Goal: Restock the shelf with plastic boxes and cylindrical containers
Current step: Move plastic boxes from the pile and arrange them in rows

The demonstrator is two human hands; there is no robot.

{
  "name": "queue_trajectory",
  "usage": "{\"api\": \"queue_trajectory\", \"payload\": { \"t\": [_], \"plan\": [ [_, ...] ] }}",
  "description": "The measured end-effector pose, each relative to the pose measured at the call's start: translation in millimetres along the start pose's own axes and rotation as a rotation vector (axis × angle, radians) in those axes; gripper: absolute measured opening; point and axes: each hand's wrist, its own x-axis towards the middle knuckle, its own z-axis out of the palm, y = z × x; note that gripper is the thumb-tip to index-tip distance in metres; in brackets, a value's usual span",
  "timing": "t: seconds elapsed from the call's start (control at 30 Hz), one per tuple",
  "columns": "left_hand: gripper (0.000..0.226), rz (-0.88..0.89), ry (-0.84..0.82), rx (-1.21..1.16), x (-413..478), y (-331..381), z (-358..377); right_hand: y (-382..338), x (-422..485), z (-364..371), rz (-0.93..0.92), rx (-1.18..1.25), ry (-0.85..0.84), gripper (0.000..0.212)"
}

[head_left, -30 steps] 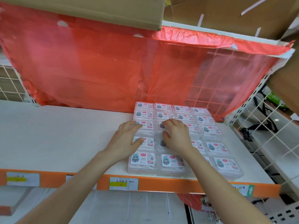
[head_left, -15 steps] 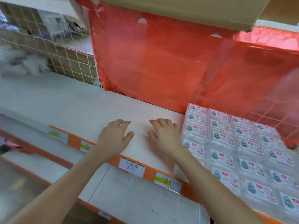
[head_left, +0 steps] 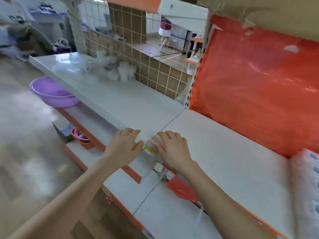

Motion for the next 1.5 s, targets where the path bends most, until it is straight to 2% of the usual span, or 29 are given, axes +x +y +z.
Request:
{"api": "queue_trajectory", "payload": {
  "t": [0.37,0.6,0.83,1.17,1.4,1.5],
  "plan": [
    [0.046,-0.050,0.024,0.002,18.3,-146.4,-48.0,-126.4,98.5,40.3,-0.052,0.044,-0.013,0.042],
    [0.046,-0.132,0.024,-0.016,42.0,-204.6,-51.8,-165.3,162.7,62.4,-0.136,0.045,-0.050,0.042],
    [0.044,-0.171,0.066,-0.012,107.7,-257.5,-69.7,-189.5,257.4,73.9,-0.201,0.050,-0.029,0.043],
    [0.049,-0.157,0.092,-0.058,201.5,-301.0,-92.8,-197.2,359.4,75.5,-0.142,0.049,-0.035,0.045],
    [0.049,-0.053,0.127,-0.086,258.0,-344.1,-107.6,-205.6,412.9,89.6,-0.012,0.036,0.021,0.040],
    [0.047,0.024,0.150,-0.086,283.6,-363.8,-117.1,-210.0,437.3,92.8,0.090,0.028,0.048,0.047]
  ]
}}
